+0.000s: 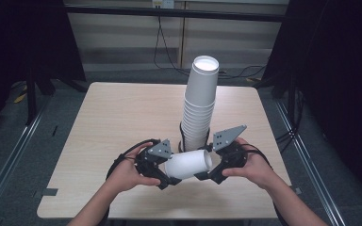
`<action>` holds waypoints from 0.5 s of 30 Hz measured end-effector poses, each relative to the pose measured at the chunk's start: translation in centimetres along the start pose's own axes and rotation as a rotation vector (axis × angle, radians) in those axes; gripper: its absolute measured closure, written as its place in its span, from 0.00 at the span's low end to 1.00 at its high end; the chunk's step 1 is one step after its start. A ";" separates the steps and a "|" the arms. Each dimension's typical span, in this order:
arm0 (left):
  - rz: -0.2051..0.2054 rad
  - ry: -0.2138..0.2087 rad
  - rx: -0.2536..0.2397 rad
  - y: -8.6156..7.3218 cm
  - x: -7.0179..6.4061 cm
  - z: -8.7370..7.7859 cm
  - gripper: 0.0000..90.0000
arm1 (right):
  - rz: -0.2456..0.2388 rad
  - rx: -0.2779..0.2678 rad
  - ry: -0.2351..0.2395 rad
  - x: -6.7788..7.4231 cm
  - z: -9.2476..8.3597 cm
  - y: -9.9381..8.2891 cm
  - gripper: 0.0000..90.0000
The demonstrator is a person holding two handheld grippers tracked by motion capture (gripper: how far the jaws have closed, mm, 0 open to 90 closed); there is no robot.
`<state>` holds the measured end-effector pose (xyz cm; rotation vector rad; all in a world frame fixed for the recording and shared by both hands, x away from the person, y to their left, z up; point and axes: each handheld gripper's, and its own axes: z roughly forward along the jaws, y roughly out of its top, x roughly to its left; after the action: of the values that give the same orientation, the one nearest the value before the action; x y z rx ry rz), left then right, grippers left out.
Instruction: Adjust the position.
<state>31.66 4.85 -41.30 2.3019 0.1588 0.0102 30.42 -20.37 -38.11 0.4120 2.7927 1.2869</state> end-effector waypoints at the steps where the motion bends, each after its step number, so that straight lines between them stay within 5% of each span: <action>1: -0.005 0.001 0.009 0.0 -0.1 0.0 0.16 | -0.003 0.009 -0.003 0.0 -0.1 0.0 0.15; 15: 0.021 -0.002 0.103 0.7 -0.5 0.4 0.16 | -0.073 0.242 0.004 0.6 0.3 1.2 0.15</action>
<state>31.29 4.09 -41.03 2.4061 0.1368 0.0115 30.14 -19.31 -37.35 0.3127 2.9456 0.9405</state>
